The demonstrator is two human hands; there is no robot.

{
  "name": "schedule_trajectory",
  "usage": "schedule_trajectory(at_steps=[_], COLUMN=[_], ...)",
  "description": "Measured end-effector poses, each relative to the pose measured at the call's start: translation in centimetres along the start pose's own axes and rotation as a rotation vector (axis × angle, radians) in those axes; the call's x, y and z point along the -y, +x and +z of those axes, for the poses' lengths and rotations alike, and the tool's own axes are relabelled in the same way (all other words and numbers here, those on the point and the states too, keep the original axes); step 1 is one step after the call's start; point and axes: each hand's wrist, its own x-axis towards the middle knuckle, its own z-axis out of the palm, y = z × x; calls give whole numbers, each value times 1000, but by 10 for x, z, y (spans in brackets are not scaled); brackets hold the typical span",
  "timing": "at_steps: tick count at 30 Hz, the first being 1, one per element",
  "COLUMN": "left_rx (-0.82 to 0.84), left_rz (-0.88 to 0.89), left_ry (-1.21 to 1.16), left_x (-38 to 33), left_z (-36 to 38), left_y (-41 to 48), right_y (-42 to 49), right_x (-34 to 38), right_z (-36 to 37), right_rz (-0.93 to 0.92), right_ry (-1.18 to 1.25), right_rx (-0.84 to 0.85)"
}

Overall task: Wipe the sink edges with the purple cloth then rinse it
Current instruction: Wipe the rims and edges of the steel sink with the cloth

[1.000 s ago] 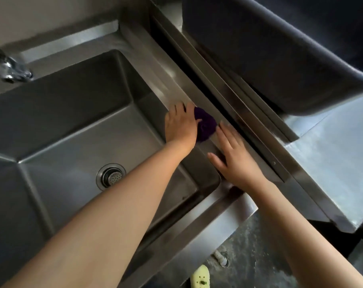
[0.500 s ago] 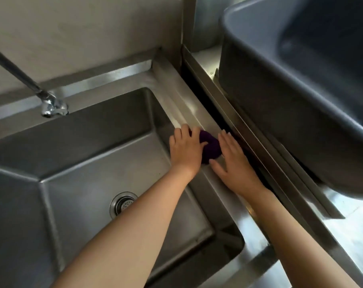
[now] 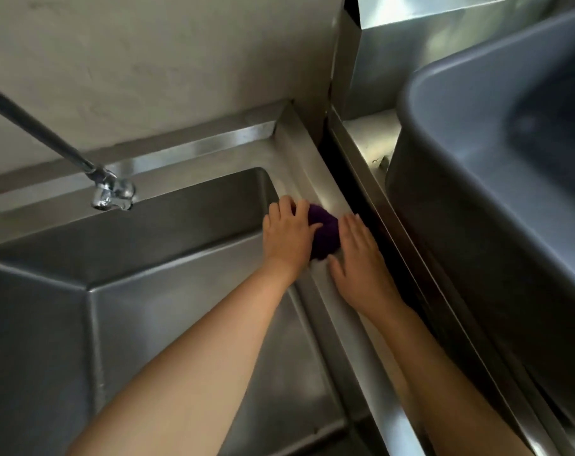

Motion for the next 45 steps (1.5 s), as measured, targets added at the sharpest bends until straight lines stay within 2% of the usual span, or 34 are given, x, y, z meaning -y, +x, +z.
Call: schedule_trajectory(at_steps=[29,32,36,40,45], left_rx=[-96,-74,-79,-208,-141], left_rz=[7,29,69,-62,-277], left_ry=[6,-33,-209,-155,-5], left_x=[54,62,87,131,182], left_z=[-1,-4,-19,-32,-29], left_y=[112,112,101,65,23], right_y=[137,138,139,146,164], right_x=[31,32,38,54,59], right_z=[12,12,13,23,27], right_rz=[-38,-25,-24,-162,-157], right_ry=[-155,-147,-135,-157,-328], right_rx=[-59,-82,-142,-68,-92])
